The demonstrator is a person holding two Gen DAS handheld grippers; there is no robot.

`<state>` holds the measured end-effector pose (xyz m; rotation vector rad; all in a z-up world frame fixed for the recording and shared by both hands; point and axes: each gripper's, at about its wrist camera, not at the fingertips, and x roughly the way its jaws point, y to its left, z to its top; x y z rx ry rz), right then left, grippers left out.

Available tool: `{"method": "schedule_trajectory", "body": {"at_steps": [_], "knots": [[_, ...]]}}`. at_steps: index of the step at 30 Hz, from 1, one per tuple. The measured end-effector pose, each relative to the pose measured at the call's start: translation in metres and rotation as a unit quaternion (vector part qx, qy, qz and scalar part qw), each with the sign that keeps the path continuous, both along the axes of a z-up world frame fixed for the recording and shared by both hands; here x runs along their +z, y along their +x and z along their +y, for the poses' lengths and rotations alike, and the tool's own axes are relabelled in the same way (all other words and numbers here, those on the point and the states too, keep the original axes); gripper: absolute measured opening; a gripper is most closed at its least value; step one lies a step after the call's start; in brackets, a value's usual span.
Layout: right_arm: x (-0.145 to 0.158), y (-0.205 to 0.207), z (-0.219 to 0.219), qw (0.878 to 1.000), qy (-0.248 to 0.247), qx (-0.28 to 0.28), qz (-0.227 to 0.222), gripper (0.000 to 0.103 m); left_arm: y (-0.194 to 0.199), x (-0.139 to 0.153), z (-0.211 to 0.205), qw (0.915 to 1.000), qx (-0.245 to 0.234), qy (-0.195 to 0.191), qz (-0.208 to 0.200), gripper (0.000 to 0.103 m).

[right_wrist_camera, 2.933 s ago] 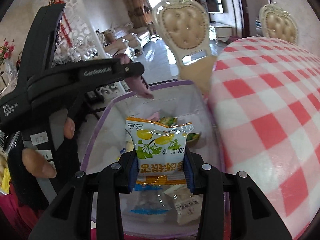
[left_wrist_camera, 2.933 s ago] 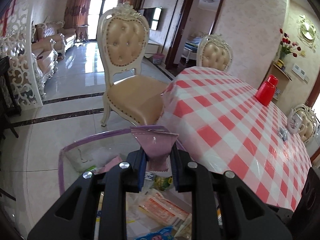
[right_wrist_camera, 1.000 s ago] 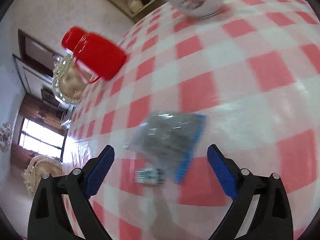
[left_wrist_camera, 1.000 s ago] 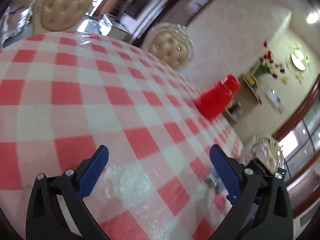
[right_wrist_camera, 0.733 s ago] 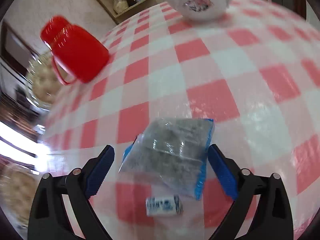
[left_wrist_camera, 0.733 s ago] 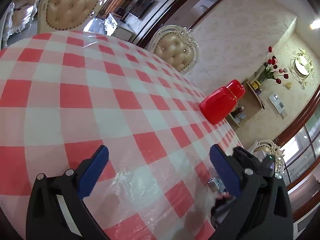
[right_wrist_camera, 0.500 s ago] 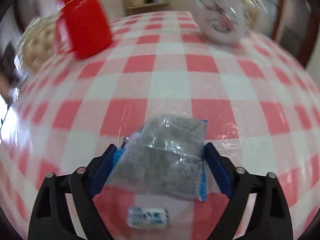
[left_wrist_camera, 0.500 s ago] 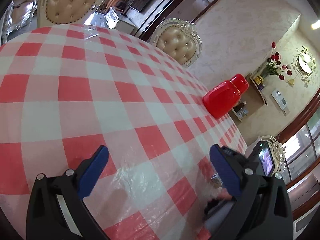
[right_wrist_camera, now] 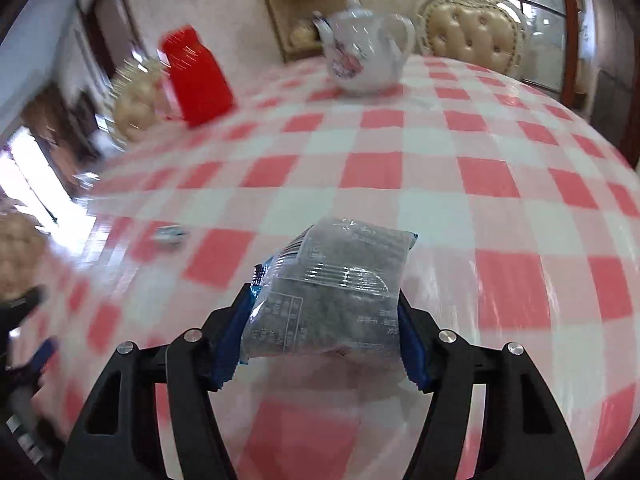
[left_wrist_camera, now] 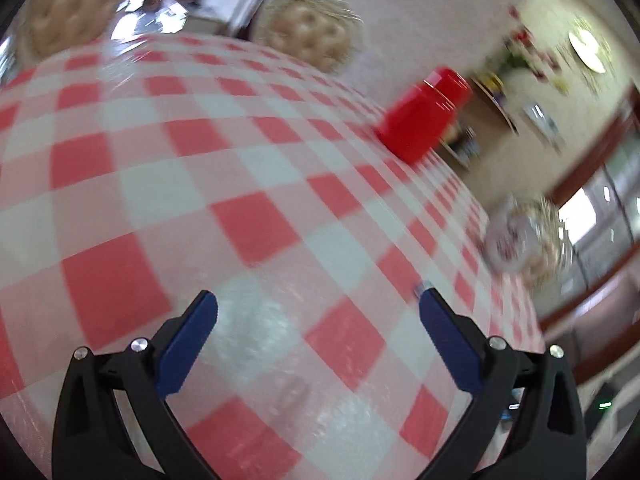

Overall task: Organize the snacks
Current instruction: 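Grasp the small white-and-blue wrapped candy with the left gripper, then carry the clear packet and small candy over the clear box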

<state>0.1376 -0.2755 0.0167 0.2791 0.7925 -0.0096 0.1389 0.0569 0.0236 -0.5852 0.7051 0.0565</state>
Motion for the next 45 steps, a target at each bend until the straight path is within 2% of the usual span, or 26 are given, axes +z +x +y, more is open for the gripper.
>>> {"method": "schedule_trajectory", "body": {"at_steps": [2,4,7,9,10,13,18,19,20,22,23,24,27,28,33,40,45], "knots": [[0.005,-0.011,0.001,0.999,0.034,0.009,-0.004,0.064,0.0,0.003,-0.02,0.9986,-0.024,0.047,-0.005,0.101],[0.01,-0.025,0.008,0.997,0.068,0.025,-0.017,0.064,-0.001,0.004,-0.034,0.9967,-0.042,0.069,-0.013,0.101],[0.008,-0.039,0.022,0.996,0.076,0.041,-0.015,0.064,0.004,0.007,-0.053,0.9919,-0.08,0.096,-0.025,0.101],[0.002,-0.043,0.026,0.995,0.084,0.044,0.004,0.064,0.016,0.008,-0.068,0.986,-0.111,0.121,-0.03,0.101],[0.0,-0.044,0.028,0.996,0.082,0.043,0.011,0.064,0.028,0.008,-0.077,0.9809,-0.124,0.147,-0.03,0.101],[0.001,-0.045,0.035,0.998,0.048,0.045,0.02,0.064,0.067,0.003,-0.099,0.9677,-0.167,0.189,-0.008,0.101],[-0.001,-0.044,0.033,0.998,0.046,0.046,0.026,0.065,0.114,-0.009,-0.134,0.9422,-0.222,0.25,0.021,0.1],[-0.002,-0.044,0.034,0.997,0.046,0.05,0.029,0.065,0.12,-0.012,-0.144,0.9338,-0.246,0.259,0.024,0.093],[-0.002,-0.043,0.035,0.997,0.047,0.053,0.029,0.065,0.122,-0.013,-0.149,0.9292,-0.258,0.264,0.023,0.089],[-0.003,-0.042,0.039,0.997,0.044,0.059,0.032,0.065,0.129,-0.018,-0.159,0.9189,-0.28,0.277,0.029,0.071],[-0.004,-0.042,0.04,0.997,0.042,0.061,0.034,0.065,0.131,-0.021,-0.161,0.9169,-0.286,0.276,0.036,0.064],[-0.006,-0.041,0.041,0.997,0.041,0.062,0.036,0.065,0.135,-0.025,-0.161,0.9153,-0.299,0.266,0.048,0.052],[-0.007,-0.039,0.042,0.997,0.034,0.063,0.038,0.065,0.134,-0.025,-0.159,0.9131,-0.305,0.267,0.045,0.035],[-0.007,-0.039,0.042,0.997,0.033,0.061,0.037,0.065,0.131,-0.025,-0.159,0.9107,-0.311,0.268,0.042,0.034],[-0.006,-0.04,0.043,0.997,0.03,0.062,0.031,0.065,0.109,-0.015,-0.157,0.9107,-0.307,0.276,0.01,0.034],[-0.005,-0.038,0.027,0.998,0.048,0.042,0.016,0.065,0.059,0.0,-0.151,0.923,-0.286,0.257,-0.026,0.034],[-0.003,-0.039,0.024,0.998,0.054,0.039,0.011,0.065,0.017,0.004,-0.132,0.9339,-0.27,0.233,-0.028,0.034]]}}
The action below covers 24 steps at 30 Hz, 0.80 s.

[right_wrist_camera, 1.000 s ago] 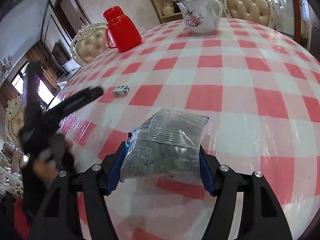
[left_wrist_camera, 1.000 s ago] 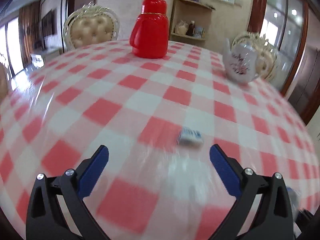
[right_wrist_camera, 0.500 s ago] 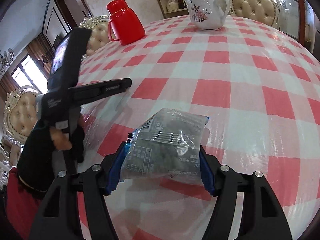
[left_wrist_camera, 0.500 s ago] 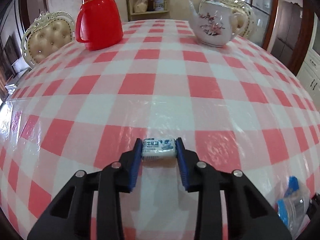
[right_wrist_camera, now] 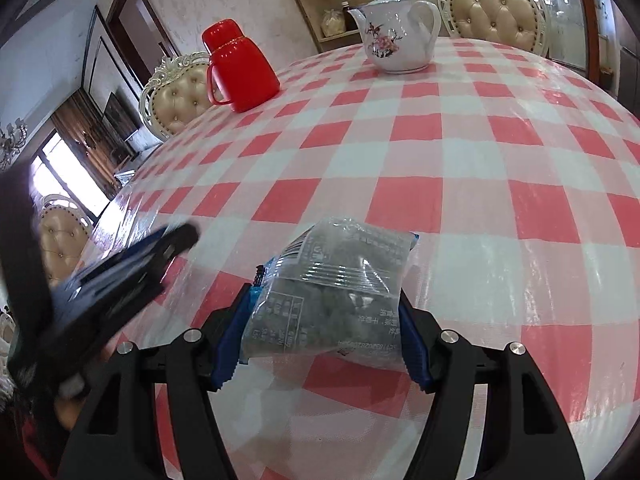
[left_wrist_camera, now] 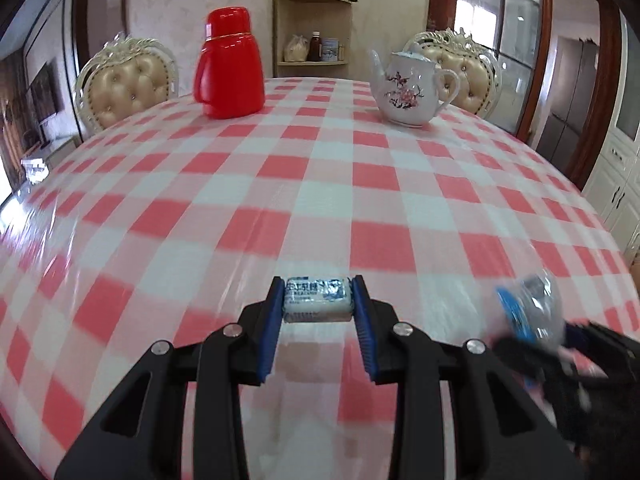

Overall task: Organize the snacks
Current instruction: 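Carry the clear packet and small candy over the clear box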

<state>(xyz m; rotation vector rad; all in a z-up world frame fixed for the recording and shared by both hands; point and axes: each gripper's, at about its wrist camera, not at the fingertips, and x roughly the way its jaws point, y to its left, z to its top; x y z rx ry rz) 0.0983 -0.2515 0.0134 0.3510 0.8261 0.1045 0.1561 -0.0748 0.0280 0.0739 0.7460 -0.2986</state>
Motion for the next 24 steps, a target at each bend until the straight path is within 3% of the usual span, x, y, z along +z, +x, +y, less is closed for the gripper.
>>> {"method": "schedule_trajectory", "body": {"at_steps": [6,12,19,24], "knots": [[-0.001,0.0,-0.004,1.0,0.016,-0.002,0.003,0.065,-0.049,0.009,0.033,0.9989,0.019,-0.042,0.001,0.034],[0.001,-0.009,0.005,1.0,0.017,0.005,0.001,0.065,-0.084,0.0,0.049,0.9967,0.019,-0.073,0.03,0.034],[0.007,-0.047,0.027,0.999,0.013,0.029,-0.018,0.065,-0.111,0.006,0.052,0.9971,0.014,-0.073,0.017,0.034],[0.006,-0.064,0.018,0.999,0.036,0.012,-0.02,0.065,-0.121,0.009,0.05,0.9976,0.01,-0.068,0.009,0.034]]}}
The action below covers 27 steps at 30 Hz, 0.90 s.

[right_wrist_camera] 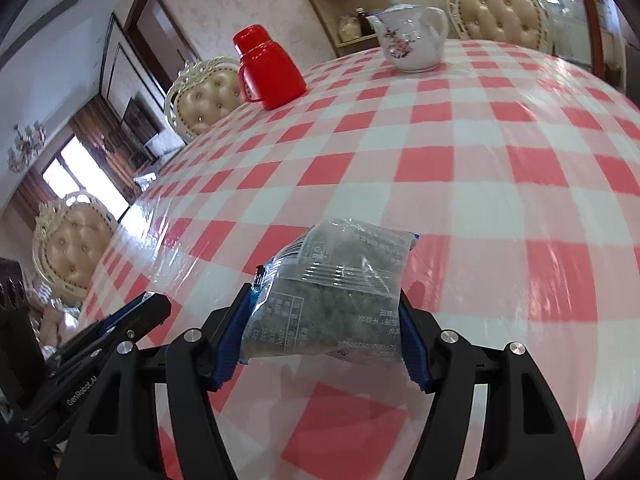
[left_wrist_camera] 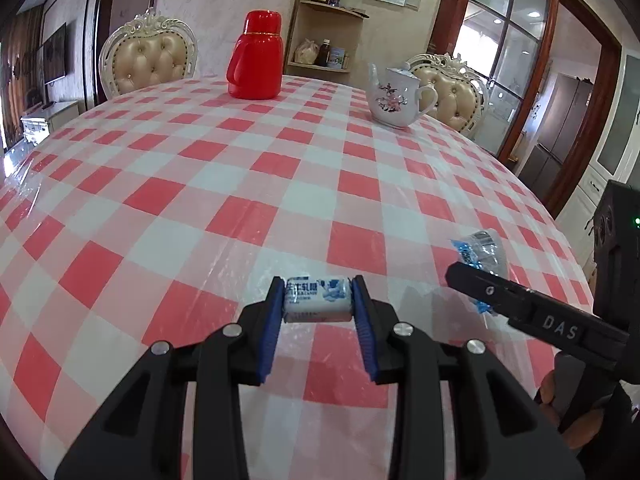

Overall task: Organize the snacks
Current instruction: 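Carry the clear packet and small candy over the clear box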

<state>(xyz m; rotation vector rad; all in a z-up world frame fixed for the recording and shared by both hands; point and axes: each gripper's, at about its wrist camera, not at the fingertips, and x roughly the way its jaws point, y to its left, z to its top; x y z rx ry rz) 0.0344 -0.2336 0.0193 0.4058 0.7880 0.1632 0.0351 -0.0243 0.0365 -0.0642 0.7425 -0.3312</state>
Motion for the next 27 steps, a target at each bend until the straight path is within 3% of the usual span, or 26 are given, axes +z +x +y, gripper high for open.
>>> {"method": "schedule_trajectory", "body": {"at_steps": [18,27], "knots": [[-0.009,-0.052,0.005,0.997,0.08,0.003,0.011,0.065,-0.034,-0.004,0.022,0.9992,0.024,-0.032,0.002,0.034],[-0.009,-0.089,0.029,0.994,0.101,0.026,0.016,0.065,-0.081,0.002,0.037,0.9987,0.037,-0.034,-0.011,0.034]]}}
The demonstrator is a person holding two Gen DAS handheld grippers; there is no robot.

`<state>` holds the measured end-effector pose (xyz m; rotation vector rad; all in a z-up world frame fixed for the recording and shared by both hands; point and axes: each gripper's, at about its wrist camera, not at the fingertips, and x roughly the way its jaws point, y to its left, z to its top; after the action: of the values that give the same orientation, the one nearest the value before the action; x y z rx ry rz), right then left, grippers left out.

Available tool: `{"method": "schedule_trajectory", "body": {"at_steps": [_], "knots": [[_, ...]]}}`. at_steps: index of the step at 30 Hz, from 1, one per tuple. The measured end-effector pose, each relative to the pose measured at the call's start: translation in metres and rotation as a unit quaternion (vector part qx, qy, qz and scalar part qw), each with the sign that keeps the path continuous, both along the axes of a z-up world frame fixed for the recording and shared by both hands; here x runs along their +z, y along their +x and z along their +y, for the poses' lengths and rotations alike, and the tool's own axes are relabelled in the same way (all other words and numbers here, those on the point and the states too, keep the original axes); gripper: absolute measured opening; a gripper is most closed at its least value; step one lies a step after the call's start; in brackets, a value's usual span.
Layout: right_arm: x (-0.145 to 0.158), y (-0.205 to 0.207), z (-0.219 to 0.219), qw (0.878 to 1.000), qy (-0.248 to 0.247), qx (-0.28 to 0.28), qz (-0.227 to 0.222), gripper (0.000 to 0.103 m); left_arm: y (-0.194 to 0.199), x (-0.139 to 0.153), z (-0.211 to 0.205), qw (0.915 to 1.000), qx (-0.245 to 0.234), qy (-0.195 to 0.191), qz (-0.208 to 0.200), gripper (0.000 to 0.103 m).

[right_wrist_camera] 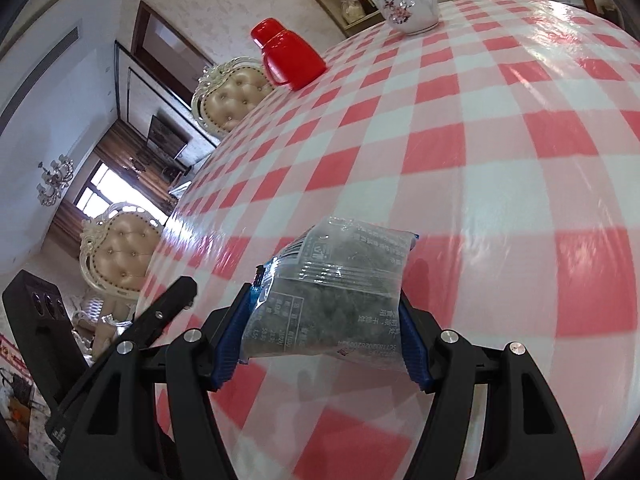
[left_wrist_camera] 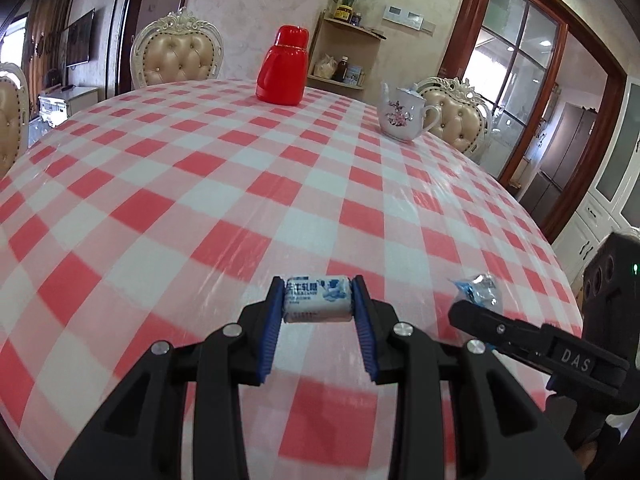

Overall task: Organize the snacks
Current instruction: 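Carry the clear packet and small candy over the clear box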

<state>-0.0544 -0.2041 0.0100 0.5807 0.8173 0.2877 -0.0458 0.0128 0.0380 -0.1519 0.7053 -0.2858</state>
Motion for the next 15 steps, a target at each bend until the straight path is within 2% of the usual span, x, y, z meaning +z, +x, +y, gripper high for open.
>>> {"method": "schedule_trajectory", "body": {"at_steps": [9,15], "knots": [[0.01,-0.035,0.037,0.999,-0.007,0.036,-0.004,0.065,-0.047,0.009,0.025,0.9997,0.018,0.014,-0.002,0.034],[0.035,-0.06,0.089,0.994,-0.032,0.099,-0.033,0.065,-0.096,0.021,0.081,0.997,0.069,0.036,0.002,0.034]]}}
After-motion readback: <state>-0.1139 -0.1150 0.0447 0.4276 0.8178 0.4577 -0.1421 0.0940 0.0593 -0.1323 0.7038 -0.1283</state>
